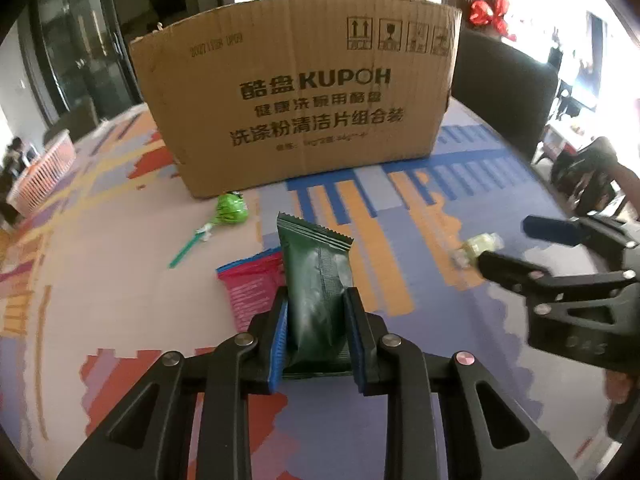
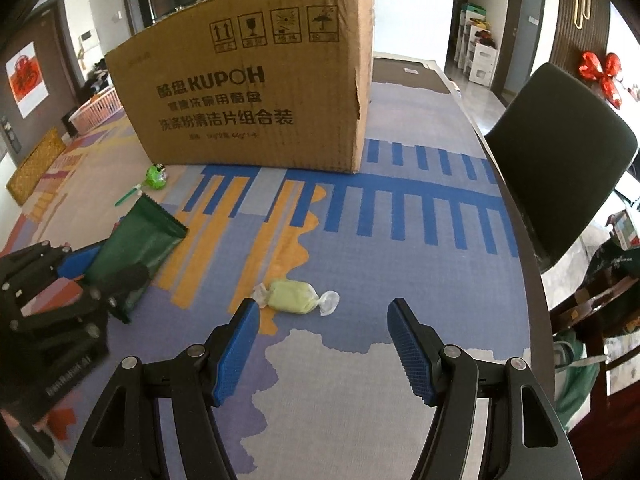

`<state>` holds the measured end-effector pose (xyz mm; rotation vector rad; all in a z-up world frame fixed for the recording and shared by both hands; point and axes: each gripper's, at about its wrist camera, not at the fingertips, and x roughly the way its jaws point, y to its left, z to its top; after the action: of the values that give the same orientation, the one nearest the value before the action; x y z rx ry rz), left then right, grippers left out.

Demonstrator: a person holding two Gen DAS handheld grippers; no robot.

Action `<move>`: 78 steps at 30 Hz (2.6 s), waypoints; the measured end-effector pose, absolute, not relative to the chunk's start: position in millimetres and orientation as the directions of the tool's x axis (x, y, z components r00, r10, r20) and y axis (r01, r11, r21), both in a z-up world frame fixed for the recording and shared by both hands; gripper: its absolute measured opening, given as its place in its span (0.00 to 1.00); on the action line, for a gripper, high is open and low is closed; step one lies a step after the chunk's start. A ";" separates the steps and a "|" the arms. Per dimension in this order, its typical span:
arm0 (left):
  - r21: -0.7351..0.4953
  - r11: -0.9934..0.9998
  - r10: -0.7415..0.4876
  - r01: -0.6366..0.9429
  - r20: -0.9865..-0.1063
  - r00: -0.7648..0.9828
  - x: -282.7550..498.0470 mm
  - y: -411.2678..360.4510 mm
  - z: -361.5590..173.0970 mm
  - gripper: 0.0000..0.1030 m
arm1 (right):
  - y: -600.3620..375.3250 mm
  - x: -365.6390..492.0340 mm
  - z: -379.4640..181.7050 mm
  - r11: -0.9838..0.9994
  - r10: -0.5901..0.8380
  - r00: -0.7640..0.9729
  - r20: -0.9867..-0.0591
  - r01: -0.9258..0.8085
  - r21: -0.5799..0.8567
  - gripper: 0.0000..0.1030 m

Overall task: Organize snacks
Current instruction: 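Grasp the dark green bar with the left tool, then grasp the pale green wrapped candy with the right tool, then carry both items into the box and open both tools to release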

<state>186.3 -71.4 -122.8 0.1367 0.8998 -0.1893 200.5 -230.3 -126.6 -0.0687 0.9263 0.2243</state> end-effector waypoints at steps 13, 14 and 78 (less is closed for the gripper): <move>0.025 0.964 -0.157 0.263 -0.746 0.647 179.2 -83.3 -100.4 0.25 | -235.7 205.0 -127.6 0.973 0.204 0.569 -0.797 -0.207 0.102 0.65; 0.029 0.964 -0.157 0.266 -0.745 0.649 179.3 -84.6 -99.9 0.25 | -236.0 206.2 -128.4 0.973 0.204 0.567 -0.798 -0.204 0.104 0.65; -0.005 0.973 -0.199 0.229 -0.508 0.838 209.9 -20.2 43.6 0.25 | -183.6 227.1 28.1 0.960 0.278 0.797 -0.537 -0.252 0.122 0.35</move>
<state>209.9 -20.2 43.6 0.0570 0.5314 -0.2267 227.1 -183.6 28.1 0.0448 0.5831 0.2847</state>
